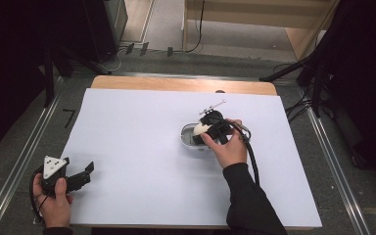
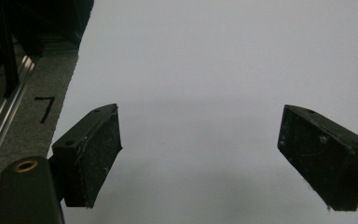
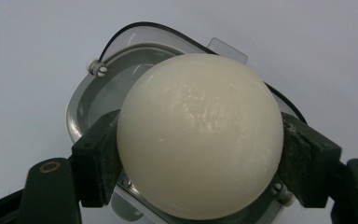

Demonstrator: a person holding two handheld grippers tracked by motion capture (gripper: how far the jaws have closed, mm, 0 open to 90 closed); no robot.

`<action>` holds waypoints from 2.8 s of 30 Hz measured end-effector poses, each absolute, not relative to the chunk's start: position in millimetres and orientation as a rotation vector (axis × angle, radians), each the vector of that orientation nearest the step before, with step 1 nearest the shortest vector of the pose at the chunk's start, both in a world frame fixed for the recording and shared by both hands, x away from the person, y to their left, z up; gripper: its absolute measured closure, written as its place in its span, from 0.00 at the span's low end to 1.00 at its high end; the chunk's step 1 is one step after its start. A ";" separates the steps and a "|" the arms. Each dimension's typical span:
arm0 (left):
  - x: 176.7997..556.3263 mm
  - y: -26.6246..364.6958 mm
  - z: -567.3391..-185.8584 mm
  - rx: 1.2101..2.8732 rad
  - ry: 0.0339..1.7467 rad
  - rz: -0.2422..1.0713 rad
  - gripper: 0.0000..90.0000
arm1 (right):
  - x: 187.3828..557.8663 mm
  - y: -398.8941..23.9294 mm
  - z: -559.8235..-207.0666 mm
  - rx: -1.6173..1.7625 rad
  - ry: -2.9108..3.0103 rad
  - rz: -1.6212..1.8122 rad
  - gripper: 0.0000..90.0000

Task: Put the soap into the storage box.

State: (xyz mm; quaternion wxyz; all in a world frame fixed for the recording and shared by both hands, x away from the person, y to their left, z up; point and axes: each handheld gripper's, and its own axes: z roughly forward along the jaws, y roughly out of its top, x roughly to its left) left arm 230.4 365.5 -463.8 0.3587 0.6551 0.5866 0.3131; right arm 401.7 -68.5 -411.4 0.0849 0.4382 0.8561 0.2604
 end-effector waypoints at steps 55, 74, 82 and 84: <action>230.3 366.0 -463.6 1.691 1.514 0.804 0.16 | 406.5 -68.0 -419.8 1.360 2.598 0.792 0.20; 230.4 365.8 -463.7 1.690 1.513 0.804 0.16 | 401.8 -74.8 -406.8 1.369 2.543 0.827 0.14; 230.4 365.7 -463.7 1.691 1.514 0.805 0.16 | 399.4 -78.4 -400.3 1.361 2.523 0.846 0.15; 230.5 365.6 -463.8 1.692 1.514 0.806 0.16 | 398.2 -80.4 -398.1 1.362 2.516 0.853 0.15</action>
